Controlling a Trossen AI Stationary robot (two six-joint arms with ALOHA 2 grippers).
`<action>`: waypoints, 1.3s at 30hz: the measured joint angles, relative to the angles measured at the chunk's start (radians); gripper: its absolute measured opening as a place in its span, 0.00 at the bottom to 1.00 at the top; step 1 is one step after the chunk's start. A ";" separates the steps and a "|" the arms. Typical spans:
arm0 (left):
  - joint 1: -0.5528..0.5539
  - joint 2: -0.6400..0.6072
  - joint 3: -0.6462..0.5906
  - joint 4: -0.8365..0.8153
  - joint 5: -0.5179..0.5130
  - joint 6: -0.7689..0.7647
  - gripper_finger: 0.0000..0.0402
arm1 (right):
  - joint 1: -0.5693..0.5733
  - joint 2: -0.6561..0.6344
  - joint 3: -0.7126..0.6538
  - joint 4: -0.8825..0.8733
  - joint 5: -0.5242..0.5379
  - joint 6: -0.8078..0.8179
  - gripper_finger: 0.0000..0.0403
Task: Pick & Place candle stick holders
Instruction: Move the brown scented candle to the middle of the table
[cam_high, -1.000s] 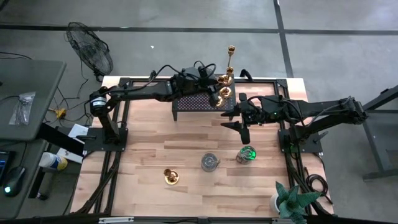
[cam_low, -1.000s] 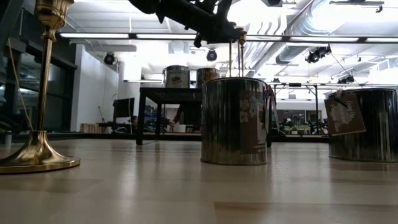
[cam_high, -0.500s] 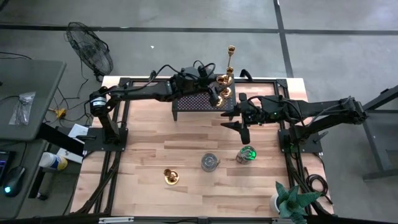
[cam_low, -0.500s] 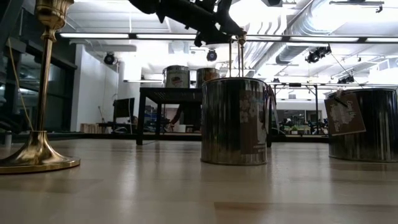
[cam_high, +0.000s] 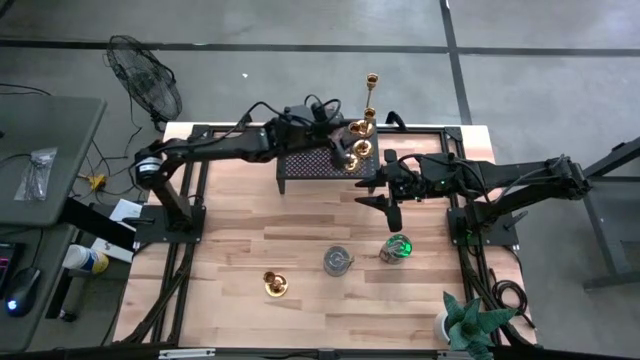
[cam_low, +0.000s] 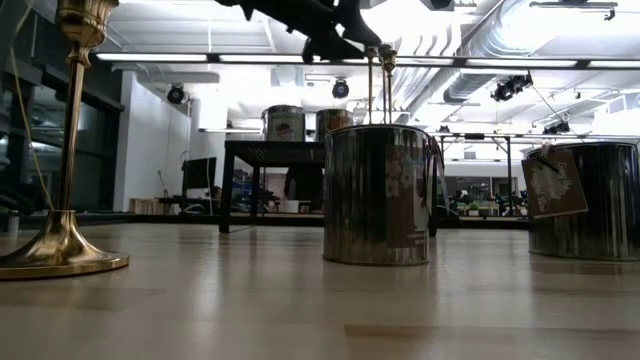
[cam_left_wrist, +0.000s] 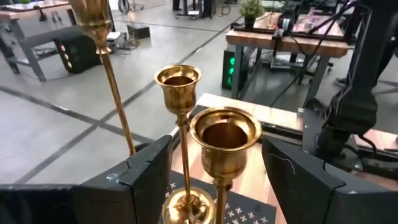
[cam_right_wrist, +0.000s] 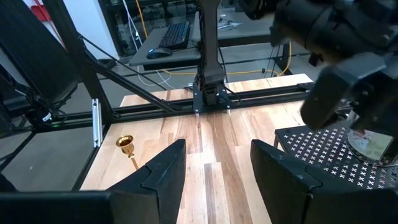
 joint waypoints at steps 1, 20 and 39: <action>-0.002 -0.007 0.000 -0.012 -0.001 0.002 0.61 | 0.000 0.000 0.000 0.000 0.000 0.000 0.43; -0.047 -0.501 -0.460 -0.114 0.009 -0.009 0.61 | 0.000 0.000 0.000 -0.001 0.000 0.000 0.43; -0.148 -1.083 -0.936 -0.278 0.023 -0.173 0.61 | 0.000 0.000 0.000 0.000 0.000 0.000 0.43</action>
